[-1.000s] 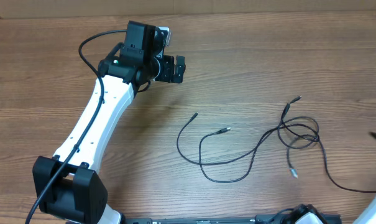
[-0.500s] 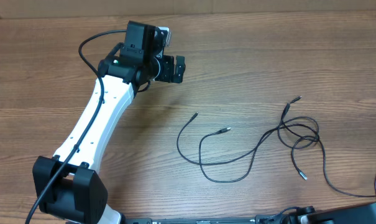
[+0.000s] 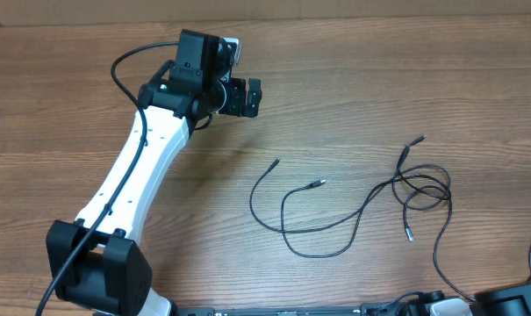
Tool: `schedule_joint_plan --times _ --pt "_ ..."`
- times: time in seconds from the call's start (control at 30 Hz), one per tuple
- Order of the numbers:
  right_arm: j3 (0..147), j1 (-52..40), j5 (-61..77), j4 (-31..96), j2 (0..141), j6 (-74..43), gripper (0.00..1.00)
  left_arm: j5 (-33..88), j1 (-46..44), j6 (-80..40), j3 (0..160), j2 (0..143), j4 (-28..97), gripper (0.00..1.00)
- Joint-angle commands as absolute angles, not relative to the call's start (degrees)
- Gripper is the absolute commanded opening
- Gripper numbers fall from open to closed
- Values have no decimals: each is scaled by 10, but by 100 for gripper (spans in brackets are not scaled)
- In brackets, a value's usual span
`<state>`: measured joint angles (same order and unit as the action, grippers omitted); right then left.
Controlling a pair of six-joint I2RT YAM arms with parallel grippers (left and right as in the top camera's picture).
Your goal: Untangle cables
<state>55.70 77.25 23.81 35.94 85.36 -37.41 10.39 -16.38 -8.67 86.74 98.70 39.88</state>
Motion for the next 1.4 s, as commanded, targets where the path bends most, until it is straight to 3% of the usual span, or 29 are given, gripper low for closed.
schedule_joint_plan --times 0.0,0.17,0.23,0.3,0.33,0.37,0.53,0.8,0.9,1.07,1.2,1.37 --pt "562 775 249 373 853 -370 100 99 -163 -90 880 982 399 100" --pt "562 775 286 383 853 -325 100 99 -163 -90 880 982 399 100" --pt "562 775 286 377 853 -325 91 99 -163 -90 880 982 399 100" --pt "562 775 296 360 853 -325 64 99 -163 -90 880 982 399 100" --pt "562 775 317 344 853 -325 18 99 -163 -90 880 982 399 100" --pt "562 775 340 329 853 -325 4 99 -163 -90 880 982 399 100" --pt "563 774 515 172 853 -362 4 99 -163 -90 880 982 399 100" --pt "575 769 612 -277 853 -701 4 99 -163 -90 880 982 399 100" --pt "598 769 612 -364 853 -769 4 99 -163 -90 880 982 399 100" --pt "635 769 633 -341 853 -713 4 99 -163 -90 880 982 399 100" --pt "635 770 640 -245 853 -609 4 99 -163 -90 880 982 399 100" --pt "634 770 508 55 853 -372 5 99 -163 -90 880 982 399 100"
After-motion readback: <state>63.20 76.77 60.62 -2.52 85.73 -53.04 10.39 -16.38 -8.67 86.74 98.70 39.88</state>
